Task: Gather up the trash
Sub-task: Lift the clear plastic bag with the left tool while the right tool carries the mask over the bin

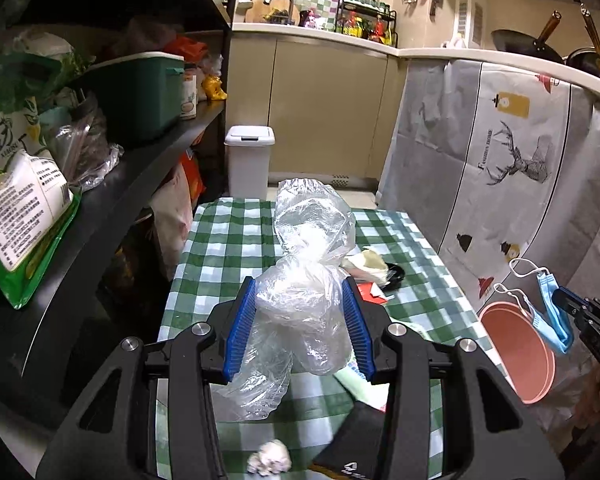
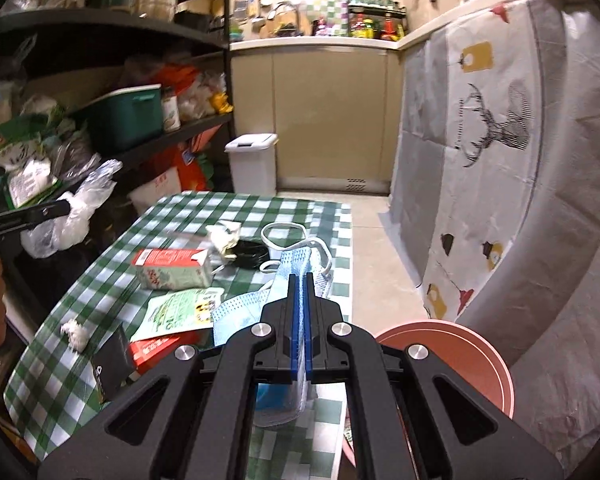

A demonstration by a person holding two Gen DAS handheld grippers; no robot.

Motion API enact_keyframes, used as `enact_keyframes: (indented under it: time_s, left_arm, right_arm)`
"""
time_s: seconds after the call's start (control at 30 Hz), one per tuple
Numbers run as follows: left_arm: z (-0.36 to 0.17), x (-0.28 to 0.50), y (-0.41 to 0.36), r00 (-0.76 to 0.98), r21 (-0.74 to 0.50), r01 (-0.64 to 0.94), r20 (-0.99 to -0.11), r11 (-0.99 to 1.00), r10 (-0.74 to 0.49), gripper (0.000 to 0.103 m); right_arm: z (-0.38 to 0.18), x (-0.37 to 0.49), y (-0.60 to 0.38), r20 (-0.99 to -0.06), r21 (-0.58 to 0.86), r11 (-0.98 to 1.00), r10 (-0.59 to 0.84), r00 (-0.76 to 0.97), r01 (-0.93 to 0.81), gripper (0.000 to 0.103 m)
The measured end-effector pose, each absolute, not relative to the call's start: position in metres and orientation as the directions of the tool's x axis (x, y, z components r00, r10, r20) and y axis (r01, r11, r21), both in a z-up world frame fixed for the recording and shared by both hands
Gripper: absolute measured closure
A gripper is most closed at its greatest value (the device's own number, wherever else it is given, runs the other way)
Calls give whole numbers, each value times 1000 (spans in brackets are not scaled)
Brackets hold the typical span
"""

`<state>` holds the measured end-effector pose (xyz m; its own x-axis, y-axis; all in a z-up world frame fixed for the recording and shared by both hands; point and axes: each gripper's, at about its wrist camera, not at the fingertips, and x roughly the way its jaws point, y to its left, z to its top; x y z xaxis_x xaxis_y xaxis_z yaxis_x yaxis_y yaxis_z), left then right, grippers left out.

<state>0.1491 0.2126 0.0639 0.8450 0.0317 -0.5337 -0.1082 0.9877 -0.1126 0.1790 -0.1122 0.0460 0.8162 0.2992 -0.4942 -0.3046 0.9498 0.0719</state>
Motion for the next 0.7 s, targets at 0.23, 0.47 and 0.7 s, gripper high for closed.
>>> enact_keyframes:
  time_s: [0.23, 0.47, 0.7]
  left_arm:
    - [70, 135, 181, 861, -119, -92, -508, 989, 19, 60]
    - [70, 131, 158, 861, -112, -65, -508, 992, 0, 60]
    - [68, 131, 138, 857, -108, -24, -514, 994, -35, 60]
  right_arm:
    - [53, 178, -129, -469, 91, 962, 270, 841, -258, 101]
    - [56, 174, -137, -456, 95, 966, 258, 852, -242, 100]
    - [60, 170, -148, -443, 89, 970, 243, 863, -228, 100]
